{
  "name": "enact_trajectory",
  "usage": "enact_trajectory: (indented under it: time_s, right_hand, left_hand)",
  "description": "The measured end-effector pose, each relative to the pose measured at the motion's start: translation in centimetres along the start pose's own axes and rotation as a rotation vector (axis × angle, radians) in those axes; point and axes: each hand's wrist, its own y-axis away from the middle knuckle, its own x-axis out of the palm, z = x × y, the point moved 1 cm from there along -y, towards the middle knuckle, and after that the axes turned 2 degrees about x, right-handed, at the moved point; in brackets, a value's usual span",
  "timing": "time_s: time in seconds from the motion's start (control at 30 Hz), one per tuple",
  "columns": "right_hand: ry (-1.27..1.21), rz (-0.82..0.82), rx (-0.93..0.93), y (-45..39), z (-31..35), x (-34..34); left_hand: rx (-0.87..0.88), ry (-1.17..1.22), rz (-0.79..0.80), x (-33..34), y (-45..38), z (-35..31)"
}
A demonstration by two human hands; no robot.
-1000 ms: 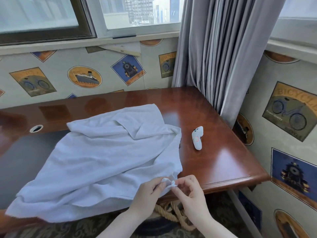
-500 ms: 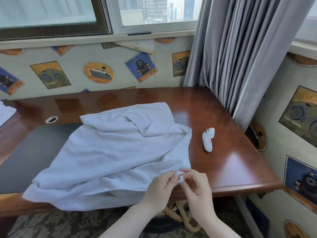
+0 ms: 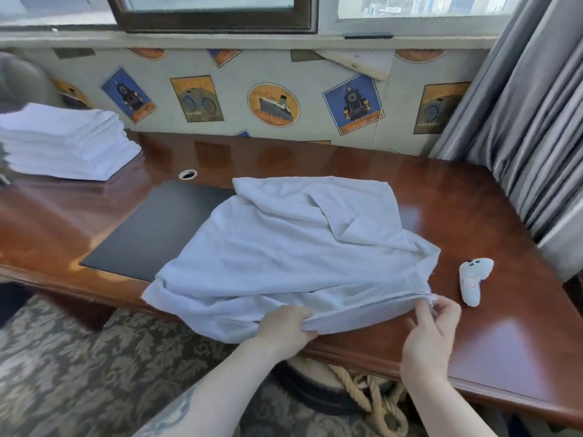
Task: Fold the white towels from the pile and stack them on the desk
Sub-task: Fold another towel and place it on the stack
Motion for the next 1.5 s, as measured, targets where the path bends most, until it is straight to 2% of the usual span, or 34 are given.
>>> enact_trajectory:
  time_s: [0.1,0.17,0.23,0.3,0.33,0.37,0.4,0.47,0.5,0.53,0.57,0.67,0.77,0.9,0.97,1.03,1.07,1.13,1.17,1.2,1.23,1.3,1.33,1.4,1.47,1.5]
  right_hand:
    - [-0.005,-0.131,0.42,0.1,-2.2,0.9]
    - [0.028,-0.076,0.546,-0.6,-1.2,2.2]
    - [0.021,-0.071,0.456,-2.3,1.9,6.4]
    - [0.012,-0.056,0.19,-2.1,6.6,13.4]
    - [0.009,0.05,0.051,-0.8,8.8,17.1]
    - [0.02,0.227,-0.057,1.2,10.3,21.3]
    - [0.05,0.453,-0.088,3.5,10.7,24.7]
    - [0.151,0.922,0.031,8.0,9.3,30.1]
    - [0.273,1.082,0.056,9.6,7.7,31.4]
    - [0.423,1.162,0.031,10.7,5.4,32.8]
    - [0.542,1.169,-0.015,11.4,3.3,33.4]
    - [0.737,1.044,-0.115,12.5,-0.4,34.2]
    - [0.653,0.984,-0.073,13.0,-0.6,34.3]
    - [0.621,0.708,-0.307,13.5,1.1,29.9]
    - [0.598,0.618,-0.265,14.6,0.6,26.9]
    - [0.629,0.597,-0.182,15.7,-0.6,25.3]
    - [0.678,0.59,-0.188,16.1,-1.2,25.0]
    - [0.757,0.53,-0.312,16.0,-1.3,25.9]
    - [0.802,0.526,-0.422,15.9,-0.9,26.9]
    - [0.867,0.607,-0.526,15.8,-0.5,28.3]
    - [0.974,0.765,-0.589,15.8,-0.4,30.0]
    - [1.302,1.1,-0.58,16.3,-1.2,33.2]
    - [1.462,1.186,-0.552,16.6,-1.5,34.3]
    - [1.594,1.153,-0.537,16.4,-1.7,35.8]
    - [1.433,1.002,-0.502,15.1,-1.6,36.0]
    - [1.271,0.876,-0.422,14.1,-1.4,35.6]
  left_hand:
    - [-0.048,0.139,0.055,0.4,0.9,3.1]
    - [-0.05,0.218,0.098,0.7,1.0,3.3]
    - [-0.03,0.297,0.131,0.2,0.6,3.1]
    - [-0.01,0.423,0.07,-1.3,0.3,3.2]
    - [0.005,0.489,-0.001,-2.3,0.2,3.3]
    - [0.032,0.551,-0.088,-3.6,0.2,4.2]
    - [0.06,0.581,-0.158,-4.6,0.4,4.9]
    - [0.064,0.6,-0.224,-6.1,1.1,7.3]
    - [0.058,0.618,-0.218,-6.3,1.6,8.5]
    - [0.033,0.659,-0.194,-6.5,2.1,10.1]
    - [0.007,0.697,-0.17,-6.3,2.5,11.4]
    - [-0.042,0.774,-0.041,-6.1,3.5,14.8]
    - [-0.05,0.869,0.073,-6.4,3.9,16.7]
    - [-0.12,0.856,0.016,-8.1,3.5,17.3]
    - [-0.091,0.915,0.008,-8.9,2.8,18.1]
    - [-0.04,0.914,-0.014,-9.6,2.5,18.4]
    - [-0.04,0.872,-0.042,-9.4,2.6,18.6]
    - [-0.033,0.821,-0.037,-8.5,2.9,18.7]
    - [-0.028,0.757,-0.069,-8.2,3.1,18.9]
    - [-0.041,0.729,-0.069,-7.8,3.3,19.0]
    - [-0.019,0.71,-0.051,-7.6,3.5,19.1]
    - [0.051,0.649,0.001,-7.8,3.8,18.6]
    - [0.093,0.622,0.02,-7.9,4.0,18.5]
    - [0.149,0.58,0.04,-8.3,4.6,18.9]
    - [0.177,0.509,-0.016,-8.9,5.5,20.1]
    - [0.14,0.489,-0.134,-8.9,5.8,21.1]
